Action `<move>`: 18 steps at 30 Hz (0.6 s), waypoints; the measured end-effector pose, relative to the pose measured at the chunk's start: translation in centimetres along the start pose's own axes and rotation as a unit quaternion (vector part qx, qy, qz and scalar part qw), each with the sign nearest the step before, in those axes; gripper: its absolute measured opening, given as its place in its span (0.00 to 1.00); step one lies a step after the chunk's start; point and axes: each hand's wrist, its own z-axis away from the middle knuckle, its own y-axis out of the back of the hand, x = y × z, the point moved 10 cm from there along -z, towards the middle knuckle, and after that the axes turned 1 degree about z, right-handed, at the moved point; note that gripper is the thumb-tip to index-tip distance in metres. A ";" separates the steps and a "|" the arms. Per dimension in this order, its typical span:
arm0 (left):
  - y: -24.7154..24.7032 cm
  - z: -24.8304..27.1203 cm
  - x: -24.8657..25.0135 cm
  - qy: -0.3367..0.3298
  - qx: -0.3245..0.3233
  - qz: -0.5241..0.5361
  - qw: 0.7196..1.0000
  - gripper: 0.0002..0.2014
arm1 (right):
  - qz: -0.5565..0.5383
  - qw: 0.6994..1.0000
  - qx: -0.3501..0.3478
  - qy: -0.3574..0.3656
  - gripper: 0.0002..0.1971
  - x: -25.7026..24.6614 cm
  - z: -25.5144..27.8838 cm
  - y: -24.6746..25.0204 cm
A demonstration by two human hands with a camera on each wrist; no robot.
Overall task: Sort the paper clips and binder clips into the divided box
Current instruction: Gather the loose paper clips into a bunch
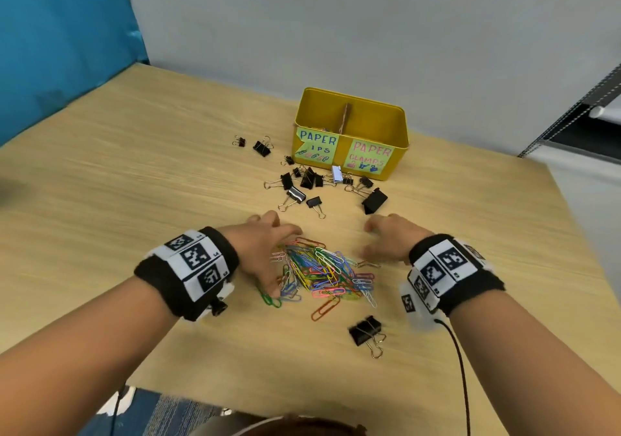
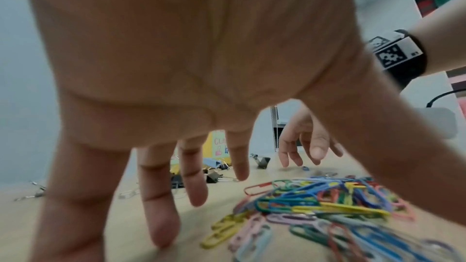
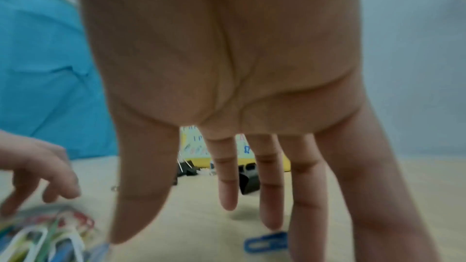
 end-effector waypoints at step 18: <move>0.9 -2.5 2.7 -0.017 0.105 0.036 0.994 0.21 | 0.025 0.992 0.007 0.127 0.28 -8.1 -0.1 -2.3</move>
